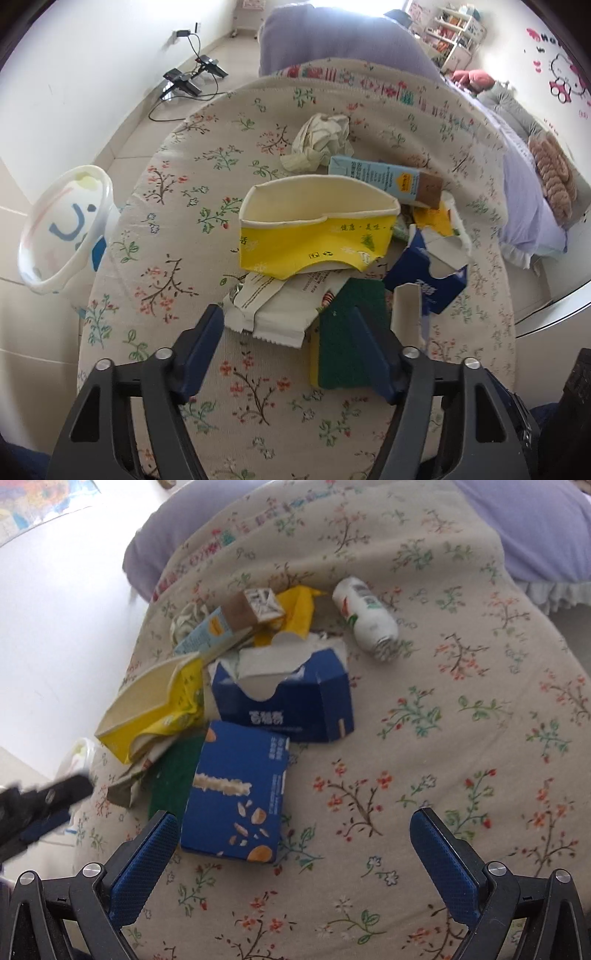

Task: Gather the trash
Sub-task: 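Grasp the paper napkins with the left gripper while the right grasps the blue biscuit box, then carry napkins and biscuit box to the white bucket and release both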

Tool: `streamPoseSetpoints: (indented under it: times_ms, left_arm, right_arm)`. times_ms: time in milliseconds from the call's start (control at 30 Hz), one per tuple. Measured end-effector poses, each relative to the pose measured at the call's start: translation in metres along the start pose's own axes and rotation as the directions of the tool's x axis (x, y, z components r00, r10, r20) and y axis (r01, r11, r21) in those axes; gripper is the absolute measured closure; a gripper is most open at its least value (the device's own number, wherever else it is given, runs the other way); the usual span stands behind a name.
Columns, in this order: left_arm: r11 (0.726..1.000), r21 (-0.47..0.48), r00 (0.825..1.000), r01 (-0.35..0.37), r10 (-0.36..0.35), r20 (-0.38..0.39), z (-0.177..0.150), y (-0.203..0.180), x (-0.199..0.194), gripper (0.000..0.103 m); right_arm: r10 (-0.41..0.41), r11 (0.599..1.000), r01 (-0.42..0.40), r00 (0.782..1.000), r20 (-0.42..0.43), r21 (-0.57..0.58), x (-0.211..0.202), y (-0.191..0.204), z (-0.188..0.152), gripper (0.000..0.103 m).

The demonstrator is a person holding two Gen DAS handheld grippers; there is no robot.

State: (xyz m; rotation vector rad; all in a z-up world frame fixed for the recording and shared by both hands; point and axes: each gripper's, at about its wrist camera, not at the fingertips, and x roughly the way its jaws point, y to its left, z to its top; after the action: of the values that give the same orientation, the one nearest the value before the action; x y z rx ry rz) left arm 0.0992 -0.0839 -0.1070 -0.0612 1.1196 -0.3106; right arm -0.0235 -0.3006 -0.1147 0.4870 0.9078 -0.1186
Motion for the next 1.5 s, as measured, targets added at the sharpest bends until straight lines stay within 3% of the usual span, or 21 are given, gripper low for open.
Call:
streamPoseSetpoints:
  times_ms: [133, 300, 600, 733, 867, 933, 1067, 1267, 1400, 1500]
  left_arm:
    - [1.000, 0.017, 0.999, -0.026, 0.027, -0.045, -0.001, 0.001, 0.018, 0.046]
    - [0.995, 0.080, 0.997, -0.064, 0.066, -0.026, -0.002, -0.005, 0.019, 0.050]
    - [0.997, 0.078, 1.000, -0.007, 0.008, -0.025, -0.008, 0.006, 0.012, 0.060]
    - [0.998, 0.038, 0.998, 0.054, -0.052, -0.041, -0.014, 0.014, 0.004, 0.061]
    - [0.995, 0.010, 0.994, 0.100, -0.099, -0.036, -0.020, 0.020, -0.006, 0.061]
    - [0.993, -0.002, 0.992, 0.119, -0.119, -0.030, -0.022, 0.024, -0.012, 0.061]
    - [0.989, -0.033, 0.990, 0.143, -0.143, -0.012, -0.024, 0.038, -0.028, 0.061]
    - [0.981, -0.089, 0.985, 0.171, -0.167, 0.050, -0.022, 0.074, -0.063, 0.061]
    - [0.966, -0.194, 0.985, 0.169, -0.157, 0.075, -0.009, 0.120, -0.083, 0.061]
    - [0.932, -0.321, 0.985, 0.167, -0.141, 0.102, 0.008, 0.168, -0.098, 0.061]
  right_arm:
    - [0.012, 0.999, -0.012, 1.000, -0.011, -0.045, 0.012, 0.012, -0.008, 0.000]
    - [0.023, 0.991, -0.026, 1.000, -0.020, -0.134, 0.030, 0.036, -0.019, 0.000]
    - [0.023, 0.989, -0.029, 0.999, -0.046, -0.144, 0.057, 0.042, -0.018, 0.005]
    - [0.019, 0.993, -0.023, 0.999, -0.037, -0.114, 0.055, 0.034, -0.012, 0.006]
    - [0.069, 0.996, -0.074, 0.995, -0.073, -0.058, 0.059, 0.024, -0.014, 0.023]
    - [0.087, 0.994, -0.091, 0.994, -0.070, -0.054, 0.057, 0.023, -0.014, 0.039]
    - [0.110, 0.992, -0.114, 0.990, -0.083, -0.051, 0.054, 0.025, -0.014, 0.039]
    - [0.160, 0.986, -0.161, 0.987, -0.024, -0.040, 0.025, 0.026, -0.015, 0.039]
    - [0.173, 0.982, -0.170, 0.985, 0.021, -0.087, 0.007, 0.040, -0.013, 0.039]
    - [0.189, 0.978, -0.187, 0.982, 0.019, -0.098, 0.005, 0.054, -0.011, 0.039]
